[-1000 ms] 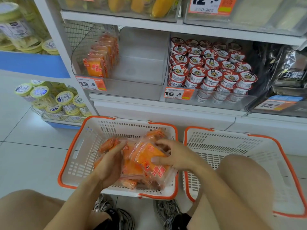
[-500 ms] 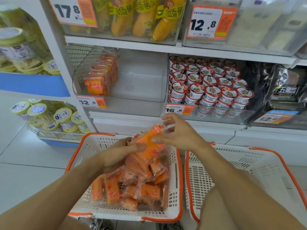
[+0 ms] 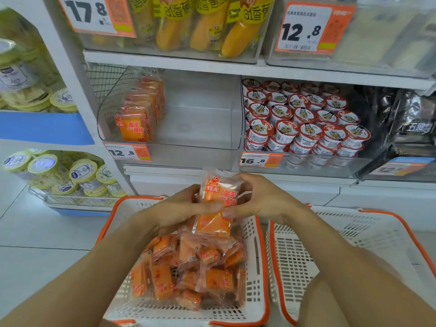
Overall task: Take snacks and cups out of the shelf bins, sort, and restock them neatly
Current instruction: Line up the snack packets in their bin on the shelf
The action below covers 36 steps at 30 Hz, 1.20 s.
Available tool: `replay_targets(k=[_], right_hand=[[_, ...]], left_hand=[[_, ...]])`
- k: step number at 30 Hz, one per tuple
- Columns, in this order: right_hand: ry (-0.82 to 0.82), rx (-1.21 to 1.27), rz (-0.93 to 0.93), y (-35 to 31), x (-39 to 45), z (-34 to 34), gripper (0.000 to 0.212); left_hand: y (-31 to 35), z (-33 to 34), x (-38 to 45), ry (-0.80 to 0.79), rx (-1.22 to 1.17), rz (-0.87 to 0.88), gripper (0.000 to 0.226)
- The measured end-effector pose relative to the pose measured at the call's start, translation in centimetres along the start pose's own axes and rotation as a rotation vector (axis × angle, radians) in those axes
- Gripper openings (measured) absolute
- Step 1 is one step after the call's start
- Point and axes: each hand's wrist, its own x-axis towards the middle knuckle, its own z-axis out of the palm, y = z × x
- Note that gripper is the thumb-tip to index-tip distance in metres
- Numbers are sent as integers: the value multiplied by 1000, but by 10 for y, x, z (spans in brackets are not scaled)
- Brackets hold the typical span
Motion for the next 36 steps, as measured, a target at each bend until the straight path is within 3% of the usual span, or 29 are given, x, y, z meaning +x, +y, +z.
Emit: replay_targets(k=[4, 6, 7, 9, 11, 15, 17, 19, 21, 24, 27, 32, 36], right_hand=[[79, -34, 17, -4, -2, 8, 91], [5, 2, 53, -5, 0, 5, 115], [-69, 101, 68, -5, 2, 6, 116], [-212, 240, 12, -7, 6, 10, 93], [-217, 231, -108, -15, 7, 17, 69], [49, 190, -268, -42, 16, 25, 70], [233, 171, -381, -57, 24, 29, 74], [401, 115, -543, -73, 32, 33, 79], [529, -5, -716, -86, 46, 34, 80], [569, -183, -816, -96, 79, 33, 81], [452, -283, -708, -101, 123, 27, 92], [512, -211, -416, -102, 227, 21, 100], [588, -49, -298, -112, 290, 20, 72]], left_hand=[[1, -7, 0, 59, 13, 26, 68], [3, -10, -3, 11, 34, 48, 64], [5, -11, -6, -22, 39, 59, 63], [10, -12, -10, -32, 41, 93, 67], [15, -15, -13, 88, 77, 152, 72], [24, -30, -19, 349, 83, 363, 81], [35, -42, -17, 545, -101, 512, 60], [44, -59, -13, 839, -262, 618, 32], [40, -81, -6, 1079, 116, 662, 25], [15, -112, 7, 1092, 816, 557, 35], [-2, -132, 15, 1083, 1023, 634, 32], [-10, -146, 18, 1093, 952, 763, 20], [-9, -146, 25, 1140, 820, 817, 11]])
